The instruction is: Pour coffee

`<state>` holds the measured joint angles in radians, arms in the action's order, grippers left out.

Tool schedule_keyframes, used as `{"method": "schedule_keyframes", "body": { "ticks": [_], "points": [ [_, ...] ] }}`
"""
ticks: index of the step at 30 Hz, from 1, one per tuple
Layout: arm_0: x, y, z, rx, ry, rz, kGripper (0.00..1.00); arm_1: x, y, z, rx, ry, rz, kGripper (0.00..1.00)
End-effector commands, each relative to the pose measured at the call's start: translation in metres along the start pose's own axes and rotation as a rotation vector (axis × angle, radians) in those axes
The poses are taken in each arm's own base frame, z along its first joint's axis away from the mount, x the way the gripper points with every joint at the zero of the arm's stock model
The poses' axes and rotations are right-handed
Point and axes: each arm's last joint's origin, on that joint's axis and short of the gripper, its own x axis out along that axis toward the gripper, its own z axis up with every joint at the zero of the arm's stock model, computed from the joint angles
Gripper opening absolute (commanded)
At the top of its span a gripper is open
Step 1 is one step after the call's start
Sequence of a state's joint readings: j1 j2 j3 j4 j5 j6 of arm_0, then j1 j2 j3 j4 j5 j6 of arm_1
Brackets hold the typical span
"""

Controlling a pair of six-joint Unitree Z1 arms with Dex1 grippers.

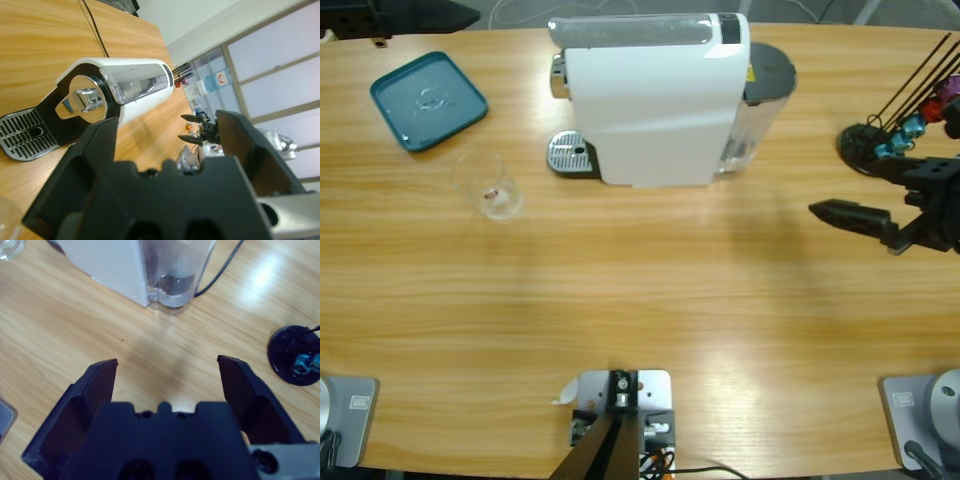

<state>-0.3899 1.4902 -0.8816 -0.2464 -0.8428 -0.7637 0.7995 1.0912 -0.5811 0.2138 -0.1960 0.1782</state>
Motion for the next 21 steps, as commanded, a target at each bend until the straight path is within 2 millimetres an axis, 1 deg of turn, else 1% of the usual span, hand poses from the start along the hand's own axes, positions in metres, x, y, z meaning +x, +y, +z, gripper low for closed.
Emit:
{"method": "schedule_keyframes", "body": {
  "ticks": [1, 5, 7, 12, 21],
  "points": [
    [0.029, 0.037, 0.012, -0.145, 0.044, -0.003, 0.816, -0.003, -0.001, -0.006, 0.007, 0.001, -0.016, 0.862],
    [0.043, 0.051, 0.015, -0.171, 0.097, -0.072, 0.816, -0.002, -0.001, -0.006, 0.006, 0.004, -0.016, 0.862],
    [0.048, 0.054, 0.016, -0.175, 0.113, -0.097, 0.816, -0.001, -0.001, -0.006, 0.006, 0.006, -0.017, 0.862],
    [0.052, 0.060, 0.015, -0.187, 0.122, -0.098, 0.816, 0.000, -0.001, -0.006, 0.005, 0.010, -0.017, 0.862],
    [0.063, 0.076, 0.016, -0.206, 0.129, -0.091, 0.816, 0.001, -0.001, -0.006, 0.004, 0.015, -0.018, 0.862]
  ]
}}
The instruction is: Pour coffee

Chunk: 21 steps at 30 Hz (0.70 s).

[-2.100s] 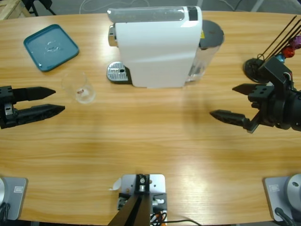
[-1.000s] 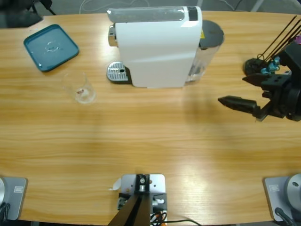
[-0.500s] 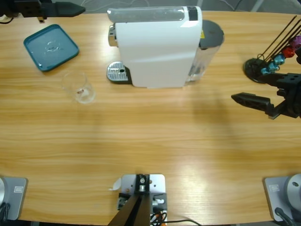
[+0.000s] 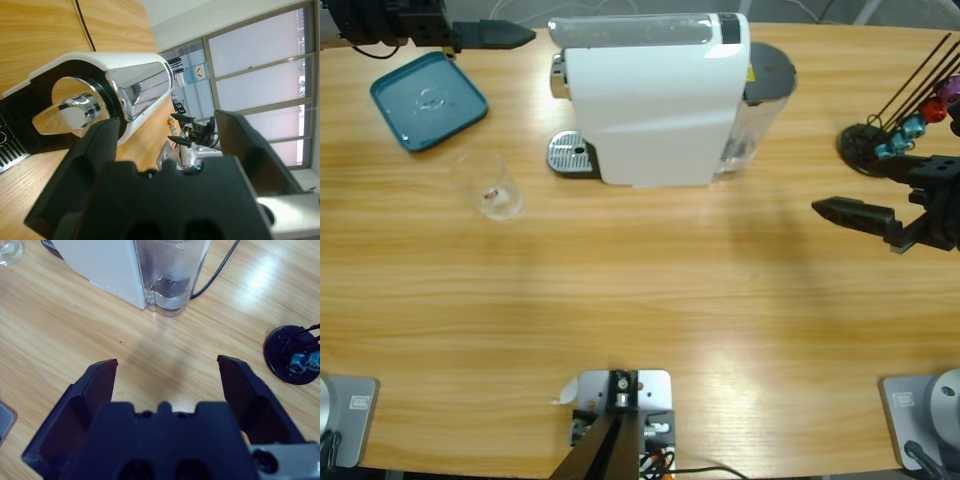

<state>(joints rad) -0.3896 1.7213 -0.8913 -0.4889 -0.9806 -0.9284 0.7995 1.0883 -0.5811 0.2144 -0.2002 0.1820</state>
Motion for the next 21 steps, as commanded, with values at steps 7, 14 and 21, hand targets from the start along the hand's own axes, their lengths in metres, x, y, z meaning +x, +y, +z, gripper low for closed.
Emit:
{"method": "schedule_keyframes", "body": {
  "ticks": [7, 14, 21],
  "points": [
    [0.017, 0.030, 0.010, -0.056, 0.029, -0.001, 0.816, 0.002, 0.000, -0.005, -0.001, 0.020, -0.015, 0.862],
    [0.020, 0.027, 0.013, -0.050, 0.036, -0.012, 0.591, 0.003, 0.000, -0.005, -0.002, 0.023, -0.015, 0.862],
    [0.025, 0.028, 0.009, -0.056, 0.063, -0.019, 0.591, 0.003, 0.000, -0.005, -0.002, 0.022, -0.015, 0.862]
  ]
}}
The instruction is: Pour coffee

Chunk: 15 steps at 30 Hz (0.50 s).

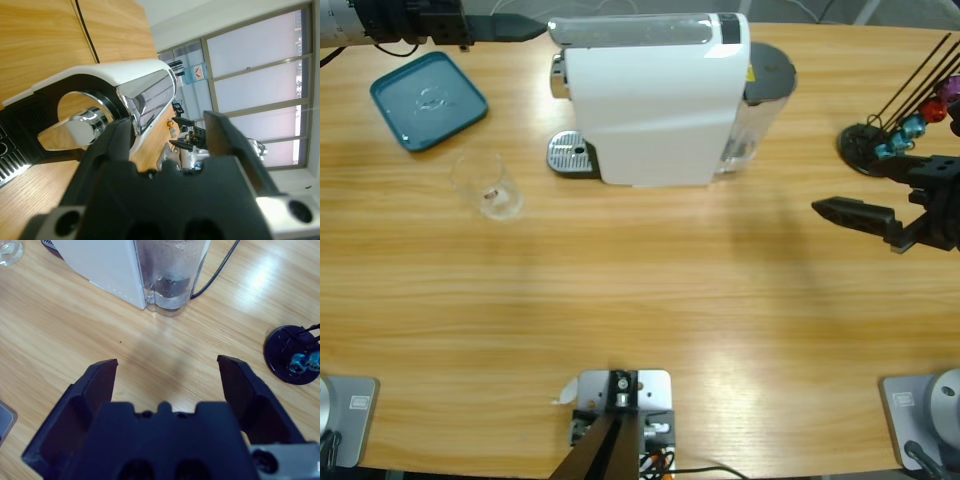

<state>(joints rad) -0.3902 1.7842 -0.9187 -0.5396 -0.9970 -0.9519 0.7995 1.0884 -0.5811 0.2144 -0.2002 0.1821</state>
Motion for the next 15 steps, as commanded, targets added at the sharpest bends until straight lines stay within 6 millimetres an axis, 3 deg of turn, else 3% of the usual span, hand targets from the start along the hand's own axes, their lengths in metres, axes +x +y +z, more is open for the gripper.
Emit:
{"method": "schedule_keyframes", "body": {
  "ticks": [1, 7, 9, 10, 11, 13, 15],
  "points": [
    [0.014, 0.016, -0.002, -0.045, 0.055, -0.003, 0.591, 0.003, 0.000, -0.005, -0.002, 0.022, -0.015, 0.862],
    [0.014, 0.014, -0.001, -0.037, 0.054, -0.008, 0.577, 0.003, 0.000, -0.005, -0.002, 0.022, -0.015, 0.862],
    [0.013, 0.010, 0.000, -0.028, 0.051, -0.013, 0.434, 0.003, 0.000, -0.005, -0.001, 0.021, -0.015, 0.862],
    [0.012, 0.008, 0.000, -0.022, 0.048, -0.016, 0.286, 0.003, 0.000, -0.005, -0.001, 0.021, -0.015, 0.862],
    [0.011, 0.005, 0.000, -0.016, 0.044, -0.018, 0.227, 0.003, 0.000, -0.005, -0.001, 0.021, -0.015, 0.862],
    [0.009, 0.000, 0.001, -0.001, 0.040, -0.025, 0.019, 0.003, 0.000, -0.005, -0.001, 0.021, -0.015, 0.858],
    [0.008, -0.005, 0.002, 0.011, 0.035, -0.032, 0.000, 0.003, 0.000, -0.005, -0.001, 0.021, -0.015, 0.858]
  ]
}}
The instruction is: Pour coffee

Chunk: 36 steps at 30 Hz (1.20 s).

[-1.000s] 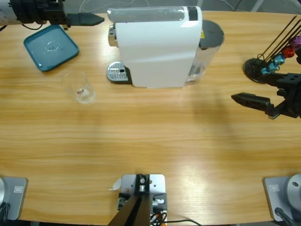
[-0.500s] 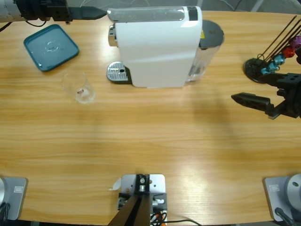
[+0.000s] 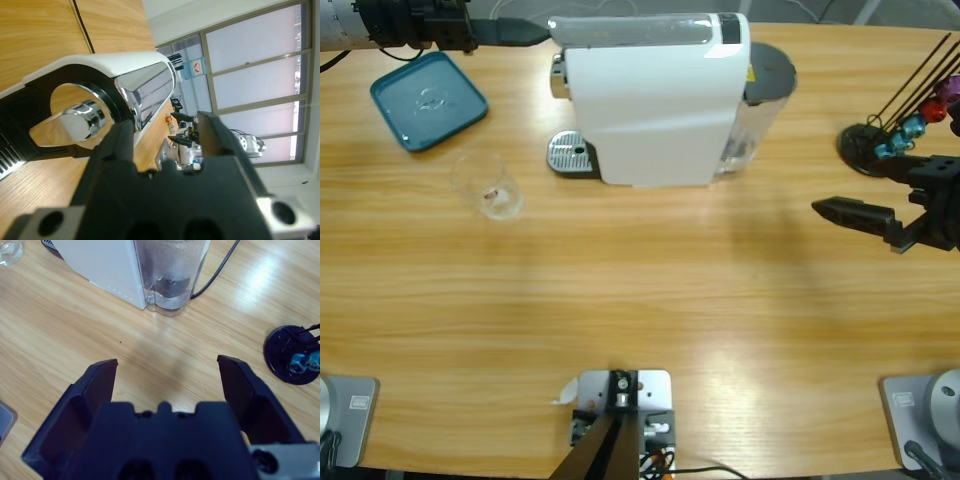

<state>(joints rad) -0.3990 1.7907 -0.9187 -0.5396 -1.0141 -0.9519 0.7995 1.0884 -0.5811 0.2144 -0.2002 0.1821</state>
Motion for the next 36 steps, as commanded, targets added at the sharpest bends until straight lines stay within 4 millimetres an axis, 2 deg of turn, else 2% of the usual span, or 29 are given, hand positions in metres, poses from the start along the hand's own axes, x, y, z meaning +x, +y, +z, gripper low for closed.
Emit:
{"method": "schedule_keyframes", "body": {
  "ticks": [1, 15, 16, 17, 19, 23, 25, 26, 27, 29, 31, 34, 36],
  "points": [
    [0.003, -0.009, 0.005, 0.019, 0.009, -0.025, 0.000, 0.003, 0.000, -0.005, -0.002, 0.021, -0.015, 0.858],
    [-0.012, -0.044, -0.002, 0.072, -0.006, -0.049, 0.003, 0.002, 0.000, -0.005, -0.001, 0.020, -0.014, 0.858],
    [-0.016, -0.049, -0.004, 0.083, -0.012, -0.047, 0.061, 0.002, 0.000, -0.006, -0.001, 0.019, -0.014, 0.858],
    [-0.020, -0.055, -0.008, 0.099, -0.028, -0.033, 0.168, 0.002, 0.000, -0.006, -0.001, 0.018, -0.015, 0.858],
    [-0.031, -0.070, -0.018, 0.151, -0.083, 0.025, 0.251, 0.002, 0.000, -0.006, -0.001, 0.018, -0.021, 0.854],
    [-0.056, -0.101, -0.045, 0.279, -0.195, 0.189, 0.260, 0.000, -0.002, -0.005, 0.001, 0.006, -0.041, 0.853],
    [-0.070, -0.118, -0.065, 0.372, -0.222, 0.316, 0.276, -0.002, -0.003, -0.005, 0.001, -0.001, -0.047, 0.853],
    [-0.075, -0.124, -0.074, 0.416, -0.234, 0.393, 0.358, -0.003, -0.003, -0.005, 0.002, -0.004, -0.049, 0.853],
    [-0.081, -0.130, -0.084, 0.462, -0.236, 0.475, 0.393, -0.004, -0.004, -0.005, 0.003, -0.009, -0.051, 0.852],
    [-0.093, -0.138, -0.105, 0.554, -0.241, 0.654, 0.610, -0.007, -0.005, -0.006, 0.005, -0.016, -0.059, 0.841],
    [-0.107, -0.142, -0.121, 0.624, -0.257, 0.778, 0.749, -0.011, -0.006, -0.005, 0.004, -0.015, -0.064, 0.835],
    [-0.124, -0.149, -0.143, 0.730, -0.262, 0.894, 0.870, -0.032, -0.010, -0.001, 0.009, -0.030, -0.069, 0.850],
    [-0.134, -0.151, -0.154, 0.792, -0.255, 0.953, 0.944, -0.048, -0.013, 0.002, 0.011, -0.029, -0.072, 0.932]
  ]
}}
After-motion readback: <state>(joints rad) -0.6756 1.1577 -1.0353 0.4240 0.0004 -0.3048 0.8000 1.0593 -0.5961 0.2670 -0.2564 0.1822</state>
